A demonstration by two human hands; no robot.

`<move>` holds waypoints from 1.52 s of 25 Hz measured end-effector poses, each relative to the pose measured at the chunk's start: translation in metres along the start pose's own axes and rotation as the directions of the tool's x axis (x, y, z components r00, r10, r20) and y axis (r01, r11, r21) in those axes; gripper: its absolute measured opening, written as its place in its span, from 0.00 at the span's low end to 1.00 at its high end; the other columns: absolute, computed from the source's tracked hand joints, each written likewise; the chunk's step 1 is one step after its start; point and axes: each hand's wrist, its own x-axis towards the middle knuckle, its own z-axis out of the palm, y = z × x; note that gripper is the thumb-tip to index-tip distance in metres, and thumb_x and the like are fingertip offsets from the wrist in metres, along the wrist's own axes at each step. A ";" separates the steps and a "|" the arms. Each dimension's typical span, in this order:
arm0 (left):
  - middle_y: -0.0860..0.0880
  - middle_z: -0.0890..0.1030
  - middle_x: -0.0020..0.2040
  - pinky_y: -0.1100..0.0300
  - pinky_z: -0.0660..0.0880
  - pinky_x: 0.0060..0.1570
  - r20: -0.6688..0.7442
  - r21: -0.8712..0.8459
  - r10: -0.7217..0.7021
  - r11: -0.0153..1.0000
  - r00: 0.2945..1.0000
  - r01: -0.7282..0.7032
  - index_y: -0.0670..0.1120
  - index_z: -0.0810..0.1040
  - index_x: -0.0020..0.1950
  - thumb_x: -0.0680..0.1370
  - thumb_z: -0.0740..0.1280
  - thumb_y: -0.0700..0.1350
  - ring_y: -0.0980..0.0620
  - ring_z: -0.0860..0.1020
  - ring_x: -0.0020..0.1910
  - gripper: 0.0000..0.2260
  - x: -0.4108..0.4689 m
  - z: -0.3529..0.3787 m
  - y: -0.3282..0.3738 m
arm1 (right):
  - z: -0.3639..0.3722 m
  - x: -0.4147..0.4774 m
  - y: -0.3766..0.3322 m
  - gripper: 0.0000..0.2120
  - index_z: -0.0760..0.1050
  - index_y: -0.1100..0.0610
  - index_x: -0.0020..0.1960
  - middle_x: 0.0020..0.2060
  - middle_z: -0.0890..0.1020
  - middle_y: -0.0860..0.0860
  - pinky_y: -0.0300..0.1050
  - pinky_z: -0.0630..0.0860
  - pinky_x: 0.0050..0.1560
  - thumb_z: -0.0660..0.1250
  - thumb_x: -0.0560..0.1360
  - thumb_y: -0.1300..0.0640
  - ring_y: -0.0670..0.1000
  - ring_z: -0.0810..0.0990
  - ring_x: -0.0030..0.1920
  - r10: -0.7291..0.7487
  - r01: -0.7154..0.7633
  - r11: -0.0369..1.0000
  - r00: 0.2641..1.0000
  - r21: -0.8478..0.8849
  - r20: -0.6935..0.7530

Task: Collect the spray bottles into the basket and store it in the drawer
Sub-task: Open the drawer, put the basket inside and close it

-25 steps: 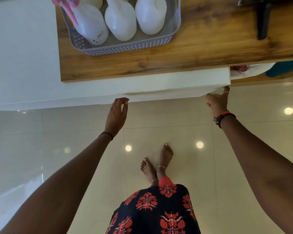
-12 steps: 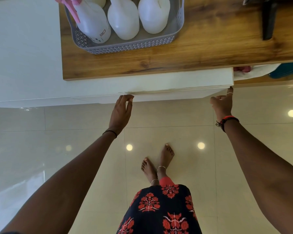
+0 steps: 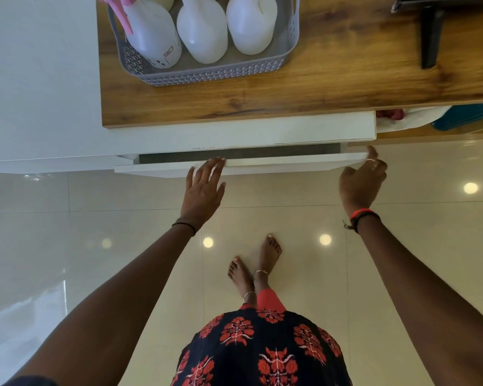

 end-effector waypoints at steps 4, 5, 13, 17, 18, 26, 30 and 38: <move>0.47 0.61 0.77 0.44 0.53 0.76 0.045 0.032 -0.038 0.999 0.998 0.036 0.48 0.56 0.78 0.82 0.57 0.46 0.49 0.60 0.77 0.25 -0.003 -0.005 0.007 | 0.010 -0.051 -0.018 0.32 0.54 0.56 0.78 0.76 0.57 0.63 0.59 0.52 0.76 0.57 0.75 0.61 0.62 0.55 0.77 -0.455 0.468 0.819 0.882 -0.332 0.123; 0.46 0.61 0.77 0.43 0.53 0.76 0.054 0.031 -0.050 0.998 0.997 0.048 0.48 0.56 0.78 0.82 0.57 0.46 0.49 0.60 0.77 0.25 -0.004 -0.006 0.009 | 0.015 -0.061 -0.026 0.34 0.52 0.56 0.79 0.77 0.55 0.62 0.60 0.49 0.77 0.58 0.75 0.61 0.61 0.52 0.78 -0.508 0.543 0.760 0.839 -0.358 0.195; 0.46 0.54 0.79 0.42 0.49 0.77 0.141 0.083 -0.093 0.993 0.986 0.082 0.48 0.48 0.79 0.80 0.56 0.40 0.48 0.54 0.78 0.29 -0.017 -0.010 0.022 | 0.054 -0.110 -0.071 0.34 0.42 0.62 0.78 0.79 0.46 0.58 0.53 0.45 0.78 0.53 0.76 0.69 0.57 0.45 0.79 -0.536 0.761 0.577 0.627 -0.298 0.565; 0.46 0.47 0.80 0.45 0.46 0.78 0.207 0.136 -0.101 0.988 0.973 0.074 0.47 0.42 0.79 0.80 0.55 0.39 0.48 0.47 0.79 0.31 -0.027 -0.010 0.028 | 0.048 -0.118 -0.068 0.34 0.39 0.60 0.78 0.79 0.43 0.57 0.51 0.46 0.79 0.51 0.77 0.70 0.57 0.43 0.79 -0.483 0.750 0.591 0.624 -0.298 0.614; 0.45 0.46 0.80 0.45 0.45 0.78 0.223 0.144 -0.103 0.987 0.969 0.071 0.46 0.41 0.79 0.80 0.55 0.39 0.48 0.46 0.80 0.32 -0.030 -0.010 0.030 | 0.046 -0.121 -0.068 0.34 0.38 0.60 0.78 0.79 0.43 0.57 0.51 0.46 0.79 0.51 0.77 0.70 0.57 0.42 0.79 -0.469 0.751 0.589 0.619 -0.299 0.630; 0.45 0.45 0.80 0.46 0.44 0.78 0.302 0.137 -0.075 0.990 0.950 0.035 0.45 0.40 0.79 0.79 0.56 0.38 0.48 0.44 0.79 0.34 -0.067 -0.005 0.033 | 0.033 -0.149 -0.053 0.33 0.36 0.61 0.78 0.78 0.39 0.58 0.50 0.46 0.78 0.49 0.79 0.67 0.57 0.40 0.79 -0.352 0.749 0.566 0.598 -0.346 0.720; 0.45 0.44 0.80 0.46 0.44 0.78 0.324 0.134 -0.074 0.990 0.943 0.032 0.45 0.39 0.79 0.78 0.57 0.37 0.48 0.44 0.79 0.35 -0.090 0.002 0.037 | 0.029 -0.164 -0.041 0.35 0.34 0.61 0.78 0.78 0.38 0.58 0.50 0.46 0.78 0.52 0.78 0.67 0.57 0.40 0.79 -0.294 0.744 0.566 0.585 -0.355 0.756; 0.46 0.44 0.80 0.46 0.42 0.78 0.329 0.118 -0.081 0.992 0.941 0.044 0.44 0.39 0.78 0.77 0.55 0.35 0.48 0.44 0.80 0.35 -0.133 0.015 0.046 | 0.018 -0.194 -0.016 0.36 0.33 0.62 0.77 0.78 0.37 0.58 0.51 0.46 0.78 0.53 0.78 0.67 0.58 0.39 0.79 -0.224 0.766 0.527 0.543 -0.368 0.810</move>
